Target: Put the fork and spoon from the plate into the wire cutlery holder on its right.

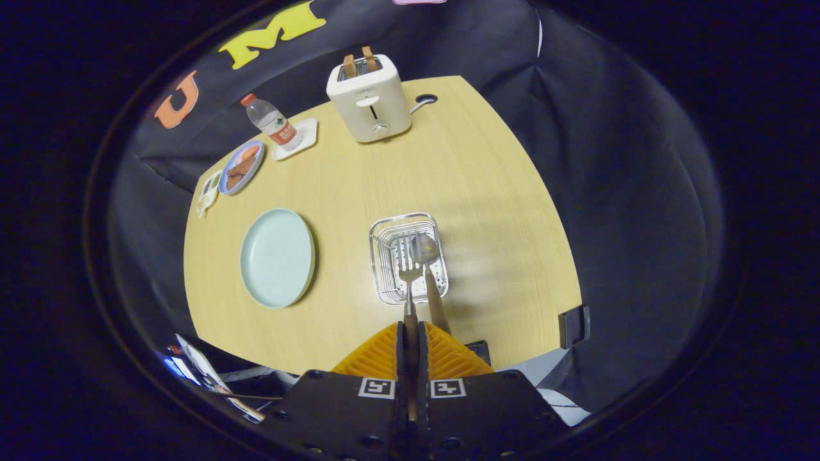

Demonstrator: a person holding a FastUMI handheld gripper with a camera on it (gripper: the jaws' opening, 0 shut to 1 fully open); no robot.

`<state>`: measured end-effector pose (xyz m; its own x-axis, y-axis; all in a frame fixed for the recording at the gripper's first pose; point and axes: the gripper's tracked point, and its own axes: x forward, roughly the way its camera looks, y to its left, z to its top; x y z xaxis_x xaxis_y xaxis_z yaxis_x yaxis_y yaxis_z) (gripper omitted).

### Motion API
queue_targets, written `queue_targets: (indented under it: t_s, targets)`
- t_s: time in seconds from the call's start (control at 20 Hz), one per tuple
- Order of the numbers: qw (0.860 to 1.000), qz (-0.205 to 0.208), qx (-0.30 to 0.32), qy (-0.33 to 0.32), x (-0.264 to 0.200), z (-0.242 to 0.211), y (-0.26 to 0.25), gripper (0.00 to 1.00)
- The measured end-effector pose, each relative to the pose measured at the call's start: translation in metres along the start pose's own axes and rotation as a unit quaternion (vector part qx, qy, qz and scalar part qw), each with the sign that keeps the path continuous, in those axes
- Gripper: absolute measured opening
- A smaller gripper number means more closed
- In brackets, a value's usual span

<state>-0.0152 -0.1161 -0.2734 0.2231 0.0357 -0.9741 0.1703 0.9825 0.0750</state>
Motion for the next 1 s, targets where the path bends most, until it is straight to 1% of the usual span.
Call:
queue_targets:
  t_s: [0.3, 0.4, 0.5, 0.55, 0.7, 0.75, 0.8, 0.85, 0.9, 1.0]
  targets:
    - [0.995, 0.001, 0.011, 0.099, 0.012, 0.000, 0.007, 0.05]
    - [0.994, -0.007, 0.006, 0.113, 0.016, 0.004, 0.009, 0.05]
    - [0.994, -0.016, -0.006, 0.110, 0.016, 0.012, 0.009, 0.05]
    - [0.994, -0.018, -0.010, 0.109, 0.017, 0.014, 0.011, 0.08]
    - [0.994, -0.013, -0.010, 0.108, 0.018, 0.016, 0.017, 0.08]
    - [0.995, -0.011, -0.013, 0.102, 0.018, 0.019, 0.021, 0.14]
    - [0.995, -0.012, -0.019, 0.093, 0.016, 0.021, 0.022, 0.14]
    - [0.996, -0.012, -0.025, 0.080, 0.013, 0.024, 0.024, 0.12]
    - [0.997, -0.008, -0.031, 0.064, 0.010, 0.027, 0.028, 0.12]
    - [0.998, -0.003, -0.048, 0.029, 0.002, 0.032, 0.037, 0.29]
